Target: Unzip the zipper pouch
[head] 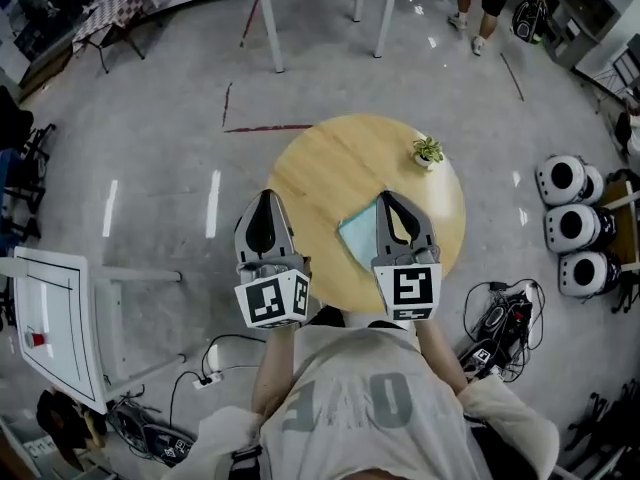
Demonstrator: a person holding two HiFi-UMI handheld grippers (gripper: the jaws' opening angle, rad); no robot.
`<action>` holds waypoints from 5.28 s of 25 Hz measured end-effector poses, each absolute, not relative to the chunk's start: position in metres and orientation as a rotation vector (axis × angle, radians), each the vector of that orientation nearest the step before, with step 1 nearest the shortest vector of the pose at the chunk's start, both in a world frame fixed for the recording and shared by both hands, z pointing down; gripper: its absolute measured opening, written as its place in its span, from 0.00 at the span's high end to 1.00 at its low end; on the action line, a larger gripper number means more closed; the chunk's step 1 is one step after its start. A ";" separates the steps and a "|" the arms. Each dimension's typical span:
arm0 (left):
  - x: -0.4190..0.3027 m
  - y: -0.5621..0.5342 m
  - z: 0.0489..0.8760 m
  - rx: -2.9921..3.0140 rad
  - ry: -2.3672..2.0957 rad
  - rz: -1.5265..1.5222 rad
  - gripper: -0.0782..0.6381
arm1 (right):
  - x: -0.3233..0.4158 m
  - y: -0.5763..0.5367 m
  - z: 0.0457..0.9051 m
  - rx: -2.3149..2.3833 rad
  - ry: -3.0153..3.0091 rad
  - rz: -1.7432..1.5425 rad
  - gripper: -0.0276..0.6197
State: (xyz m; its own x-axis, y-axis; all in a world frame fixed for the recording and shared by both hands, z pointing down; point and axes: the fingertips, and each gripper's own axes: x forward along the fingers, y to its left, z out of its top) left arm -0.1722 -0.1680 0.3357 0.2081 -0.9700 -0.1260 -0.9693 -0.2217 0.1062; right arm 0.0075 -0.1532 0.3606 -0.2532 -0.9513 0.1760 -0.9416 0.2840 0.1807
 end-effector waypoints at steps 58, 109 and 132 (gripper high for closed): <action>-0.220 -0.211 0.428 2.331 -1.925 -0.073 0.85 | -0.032 -0.191 0.630 1.278 -1.719 0.358 0.90; -0.053 -0.136 0.234 2.709 -0.179 -0.570 0.77 | -0.037 -0.106 0.268 1.008 -2.963 -0.551 0.91; -0.032 -0.146 0.229 2.756 -0.296 -0.575 0.85 | -0.018 -0.120 0.261 0.983 -2.995 -0.508 0.91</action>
State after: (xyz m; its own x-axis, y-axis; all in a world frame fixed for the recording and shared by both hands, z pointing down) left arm -0.0318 -0.1455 0.2293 0.8981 -0.2612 -0.3538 -0.1369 -0.9306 0.3395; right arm -0.0180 -0.1199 0.2606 -0.8093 -0.5690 -0.1460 -0.5853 0.7601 0.2823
